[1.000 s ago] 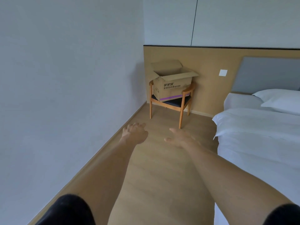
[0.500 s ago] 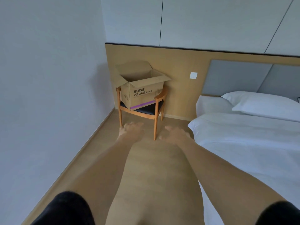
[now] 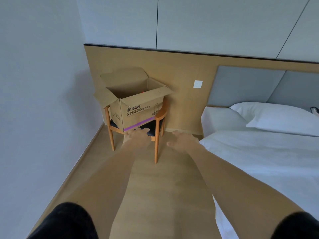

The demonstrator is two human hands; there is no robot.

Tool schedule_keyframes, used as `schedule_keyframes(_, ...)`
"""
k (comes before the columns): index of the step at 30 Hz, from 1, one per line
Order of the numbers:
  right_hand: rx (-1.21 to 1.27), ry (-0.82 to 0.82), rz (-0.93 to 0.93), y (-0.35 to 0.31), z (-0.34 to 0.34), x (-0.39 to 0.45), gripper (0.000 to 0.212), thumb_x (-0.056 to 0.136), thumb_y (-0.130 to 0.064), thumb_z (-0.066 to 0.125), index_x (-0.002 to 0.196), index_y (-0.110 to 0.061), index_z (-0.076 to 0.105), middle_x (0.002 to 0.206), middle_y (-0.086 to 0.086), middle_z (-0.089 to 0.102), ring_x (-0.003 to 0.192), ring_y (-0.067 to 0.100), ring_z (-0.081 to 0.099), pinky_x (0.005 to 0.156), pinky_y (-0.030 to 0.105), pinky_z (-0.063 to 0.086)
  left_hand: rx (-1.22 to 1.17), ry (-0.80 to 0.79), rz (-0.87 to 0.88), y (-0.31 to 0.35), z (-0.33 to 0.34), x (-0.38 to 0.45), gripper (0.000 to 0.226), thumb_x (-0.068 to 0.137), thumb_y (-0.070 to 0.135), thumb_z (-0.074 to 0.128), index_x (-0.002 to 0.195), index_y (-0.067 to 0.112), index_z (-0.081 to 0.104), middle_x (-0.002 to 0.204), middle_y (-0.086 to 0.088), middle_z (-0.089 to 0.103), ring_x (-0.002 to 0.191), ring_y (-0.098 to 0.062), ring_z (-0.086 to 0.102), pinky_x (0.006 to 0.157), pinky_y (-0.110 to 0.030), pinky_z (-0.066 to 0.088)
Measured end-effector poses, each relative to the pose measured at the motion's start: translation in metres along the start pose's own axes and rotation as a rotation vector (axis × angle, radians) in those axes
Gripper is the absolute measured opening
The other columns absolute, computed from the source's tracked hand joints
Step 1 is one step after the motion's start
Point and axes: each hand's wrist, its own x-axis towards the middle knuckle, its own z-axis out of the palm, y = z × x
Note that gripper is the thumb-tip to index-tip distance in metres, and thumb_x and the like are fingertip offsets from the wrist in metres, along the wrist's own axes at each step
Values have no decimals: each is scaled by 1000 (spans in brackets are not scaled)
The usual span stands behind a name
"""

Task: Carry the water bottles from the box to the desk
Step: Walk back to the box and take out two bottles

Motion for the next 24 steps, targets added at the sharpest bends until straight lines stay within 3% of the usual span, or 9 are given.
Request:
schedule_keyframes(3, -15, 9, -22, 3, -10, 49, 62, 95, -59, 49, 147, -27, 39, 144, 6, 52, 132, 31, 48, 103, 47, 40, -14, -4, 11, 3, 0, 48, 39, 100, 31, 43, 139, 28, 49, 131, -7, 56, 120, -30, 53, 104, -49, 40)
schedule_keyframes(8, 16, -7, -32, 12, -21, 148, 67, 95, -59, 50, 152, -28, 32, 147, 6, 49, 135, 31, 46, 106, 48, 40, 3, -15, -17, 13, 3, 138, 42, 98, 31, 41, 139, 28, 44, 131, -9, 55, 115, -30, 50, 101, -49, 41)
schedule_keyframes(13, 65, -10, -65, 23, -50, 259, 71, 93, -60, 52, 154, -30, 30, 152, 6, 43, 139, 32, 41, 112, 49, 36, 15, 12, -62, 29, -11, 239, 43, 100, 30, 38, 142, 24, 44, 138, -9, 53, 122, -31, 50, 103, -48, 39)
schedule_keyframes(24, 48, -40, -148, 30, -119, 447, 66, 94, -58, 50, 151, -28, 35, 146, 8, 49, 132, 31, 47, 109, 48, 40, -61, 76, -95, 55, -48, 415, 48, 102, 37, 41, 150, 30, 39, 145, -7, 50, 129, -31, 48, 107, -49, 36)
